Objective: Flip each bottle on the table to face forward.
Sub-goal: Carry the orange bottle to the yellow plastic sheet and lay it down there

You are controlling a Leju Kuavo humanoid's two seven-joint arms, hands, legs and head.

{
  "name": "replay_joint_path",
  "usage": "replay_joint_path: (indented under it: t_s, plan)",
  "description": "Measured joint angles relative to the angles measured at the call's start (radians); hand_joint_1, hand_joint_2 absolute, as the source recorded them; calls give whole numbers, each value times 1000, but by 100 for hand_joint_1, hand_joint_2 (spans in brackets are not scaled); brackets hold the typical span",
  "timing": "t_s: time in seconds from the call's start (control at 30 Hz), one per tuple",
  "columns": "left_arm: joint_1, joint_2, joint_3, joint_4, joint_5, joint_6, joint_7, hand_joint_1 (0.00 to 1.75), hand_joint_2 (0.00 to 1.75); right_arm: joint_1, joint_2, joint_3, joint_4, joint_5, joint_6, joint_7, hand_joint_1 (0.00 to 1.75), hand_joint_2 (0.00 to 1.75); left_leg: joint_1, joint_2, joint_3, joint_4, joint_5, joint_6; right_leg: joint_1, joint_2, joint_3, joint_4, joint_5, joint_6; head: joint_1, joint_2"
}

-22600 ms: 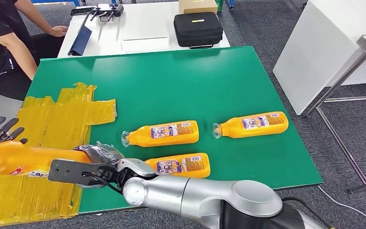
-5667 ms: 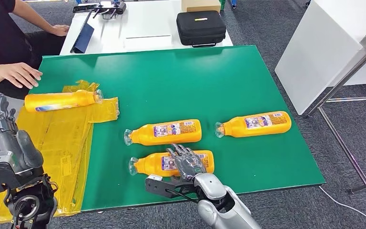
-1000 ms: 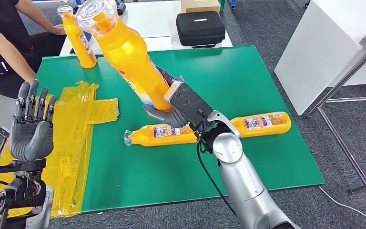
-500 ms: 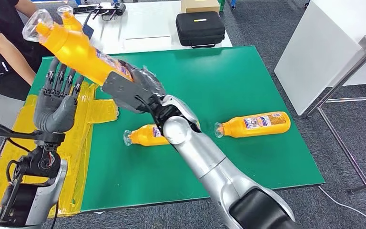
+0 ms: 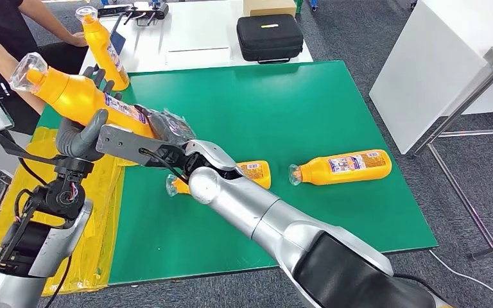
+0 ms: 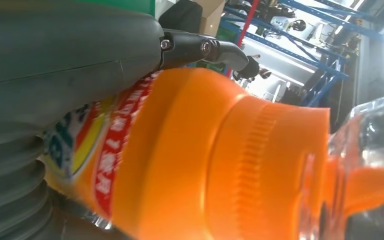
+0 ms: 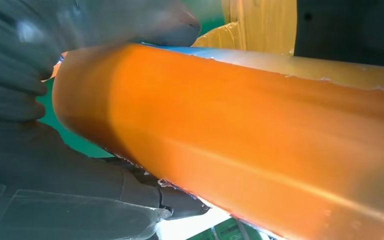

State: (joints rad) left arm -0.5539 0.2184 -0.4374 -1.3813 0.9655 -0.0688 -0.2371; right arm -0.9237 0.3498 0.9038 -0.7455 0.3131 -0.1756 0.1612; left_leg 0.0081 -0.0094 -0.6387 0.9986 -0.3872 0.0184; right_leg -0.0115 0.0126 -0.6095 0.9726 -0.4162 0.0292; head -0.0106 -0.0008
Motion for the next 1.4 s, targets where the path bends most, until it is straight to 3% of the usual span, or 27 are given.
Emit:
replay_joint_path:
  t_s: [0.23, 0.37, 0.73, 0.8, 0.87, 0.93, 1.03, 1.1, 1.2, 1.4]
  plan:
    - [-35, 90, -93, 15, 162, 30, -10, 0, 175, -21, -2, 129, 16, -91, -11, 17, 175, 175, 1, 1, 0, 0, 0, 0, 1, 1, -1, 0, 0, 0, 0, 0]
    - [-58, 146, -153, 18, 226, 71, -32, 175, 175, -30, -3, 200, 16, -104, -18, 18, 175, 175, 1, 1, 0, 0, 0, 0, 1, 2, -1, 0, 0, 0, 0, 0]
    - [-66, 273, -253, 4, 324, 106, -95, 175, 175, -55, -7, 286, 30, -160, -24, 7, 175, 175, 1, 1, -1, 0, 0, 0, 0, 2, -2, 0, 0, 0, 0, 0]
    - [-66, 283, -259, -1, 328, 107, -104, 175, 175, -57, -5, 288, 34, -173, -31, 0, 89, 175, 1, 1, -1, 0, 0, 0, 0, 2, -1, 0, 0, 0, 0, 0]
    - [-65, 287, -262, -5, 325, 108, -114, 175, 175, -58, -4, 288, 39, -189, -39, -13, 1, 87, 1, 1, -1, 0, 0, 0, 0, 2, -1, 0, 0, 0, 0, 0]
    - [-65, 290, -261, -7, 310, 115, -123, 175, 175, -59, -3, 287, 47, -208, -44, -34, 0, 0, 1, 1, -1, 0, 0, 0, 0, 2, -1, 0, 0, 0, 0, 0]
    - [-61, 300, -251, -8, 240, 164, -150, 175, 175, -59, -5, 265, 65, -225, -50, -81, 0, 0, 1, 1, -1, 0, 0, 0, 0, 2, -2, 0, 0, 0, 0, 0]
    - [-56, 311, -232, -8, 132, 253, -188, 175, 175, -61, -13, 225, 73, -226, -53, -108, 0, 0, 1, 1, -1, 0, 0, 0, 1, 2, -1, 0, 0, 0, 0, 0]
    - [-44, 338, -183, -8, -53, 395, -221, 175, 175, -62, -39, 136, 67, -215, -45, -119, 0, 0, 1, 1, -1, 0, 0, 0, 1, 2, -1, 0, 0, 0, 0, 0]
    - [26, 376, -62, -21, -388, 559, -285, 175, 175, -37, -107, -59, -14, -131, -26, -122, 0, 0, 1, 1, -1, 0, 0, 0, 0, 2, -2, 0, 0, 0, 0, 0]
